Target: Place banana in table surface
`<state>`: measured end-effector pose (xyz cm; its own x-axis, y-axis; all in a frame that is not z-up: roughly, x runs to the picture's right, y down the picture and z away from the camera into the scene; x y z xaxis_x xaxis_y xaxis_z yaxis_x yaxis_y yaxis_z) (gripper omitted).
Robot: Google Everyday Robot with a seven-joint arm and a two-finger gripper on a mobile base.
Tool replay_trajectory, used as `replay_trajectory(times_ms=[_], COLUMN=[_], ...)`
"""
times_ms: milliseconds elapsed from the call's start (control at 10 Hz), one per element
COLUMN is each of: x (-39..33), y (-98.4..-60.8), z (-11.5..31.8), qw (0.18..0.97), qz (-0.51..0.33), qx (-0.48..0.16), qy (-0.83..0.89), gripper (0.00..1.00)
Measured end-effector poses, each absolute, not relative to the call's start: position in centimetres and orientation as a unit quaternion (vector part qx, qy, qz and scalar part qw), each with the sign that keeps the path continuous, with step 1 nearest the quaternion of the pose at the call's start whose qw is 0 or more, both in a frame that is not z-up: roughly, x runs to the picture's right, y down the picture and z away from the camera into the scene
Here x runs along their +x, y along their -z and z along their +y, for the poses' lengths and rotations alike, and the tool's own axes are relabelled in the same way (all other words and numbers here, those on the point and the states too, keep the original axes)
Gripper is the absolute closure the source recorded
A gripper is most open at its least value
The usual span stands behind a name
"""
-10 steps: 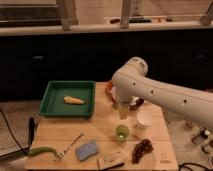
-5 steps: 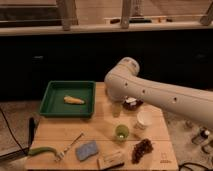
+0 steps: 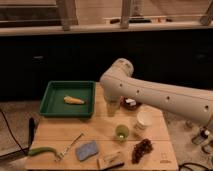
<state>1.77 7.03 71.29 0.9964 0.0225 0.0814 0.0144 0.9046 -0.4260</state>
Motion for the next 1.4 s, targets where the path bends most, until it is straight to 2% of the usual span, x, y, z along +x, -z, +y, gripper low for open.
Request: replay_trajectory(times_ms=[1400], x=[-4.5], y=[-75.4], z=[6.4], qw=[0.975], qz=[-0.066], qx=[-0.207], qy=[-0.048], gripper=[0.20])
